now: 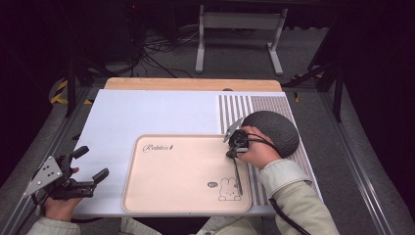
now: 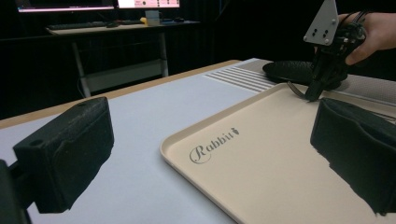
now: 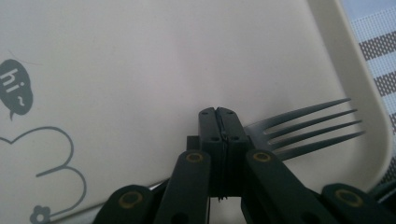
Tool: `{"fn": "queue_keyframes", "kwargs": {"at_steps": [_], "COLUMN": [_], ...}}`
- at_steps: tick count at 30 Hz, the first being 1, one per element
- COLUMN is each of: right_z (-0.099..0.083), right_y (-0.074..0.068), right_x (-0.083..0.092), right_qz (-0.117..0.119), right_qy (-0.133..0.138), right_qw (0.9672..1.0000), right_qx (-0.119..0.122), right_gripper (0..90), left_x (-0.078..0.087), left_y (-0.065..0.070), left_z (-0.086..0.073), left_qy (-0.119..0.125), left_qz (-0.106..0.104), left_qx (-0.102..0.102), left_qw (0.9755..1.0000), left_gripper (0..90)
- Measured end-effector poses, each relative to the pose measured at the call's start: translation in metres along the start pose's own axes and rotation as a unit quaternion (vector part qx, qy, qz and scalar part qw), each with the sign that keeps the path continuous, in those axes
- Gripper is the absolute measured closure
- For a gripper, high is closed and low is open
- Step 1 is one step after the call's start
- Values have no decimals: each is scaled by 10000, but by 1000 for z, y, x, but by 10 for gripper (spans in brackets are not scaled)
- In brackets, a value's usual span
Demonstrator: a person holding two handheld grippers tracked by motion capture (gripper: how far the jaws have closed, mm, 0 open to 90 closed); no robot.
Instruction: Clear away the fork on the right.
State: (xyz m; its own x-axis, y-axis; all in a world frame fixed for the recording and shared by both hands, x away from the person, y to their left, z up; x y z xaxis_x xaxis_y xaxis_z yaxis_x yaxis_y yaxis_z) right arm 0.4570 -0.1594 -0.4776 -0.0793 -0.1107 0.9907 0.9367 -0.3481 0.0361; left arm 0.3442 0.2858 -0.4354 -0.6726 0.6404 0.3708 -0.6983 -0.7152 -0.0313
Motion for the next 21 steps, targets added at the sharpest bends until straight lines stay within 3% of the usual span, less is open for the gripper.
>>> {"fn": "queue_keyframes", "kwargs": {"at_steps": [16, 21], "right_z": [-6, -1], "right_y": [2, 0], "right_x": [1, 11], "right_qz": [12, -49], "right_qy": [69, 451], "right_qw": [9999, 9989], "right_qx": [-120, -140], "right_gripper": [900, 804], "left_x": [0, 0], "left_y": [0, 0], "left_z": [0, 0], "left_qy": [22, 27], "left_qz": [5, 3], "left_qx": [0, 19], "left_qw": [10000, 10000], "left_gripper": [2, 2]}}
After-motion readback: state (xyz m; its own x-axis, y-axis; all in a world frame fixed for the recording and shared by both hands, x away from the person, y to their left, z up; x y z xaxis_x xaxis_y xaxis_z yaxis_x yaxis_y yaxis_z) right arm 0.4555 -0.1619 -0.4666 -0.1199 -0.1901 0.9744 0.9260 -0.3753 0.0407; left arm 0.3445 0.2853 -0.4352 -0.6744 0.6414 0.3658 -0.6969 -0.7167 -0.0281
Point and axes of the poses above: each handheld gripper's, and its own axes: x roughly backward along the jaws, z roughly out of its top, y roughly to its right, the point moved 6 cm from there along -x, roughly forward along the jaws, and after that the axes turned 14 degrees about -y, right-handed, at the moved point
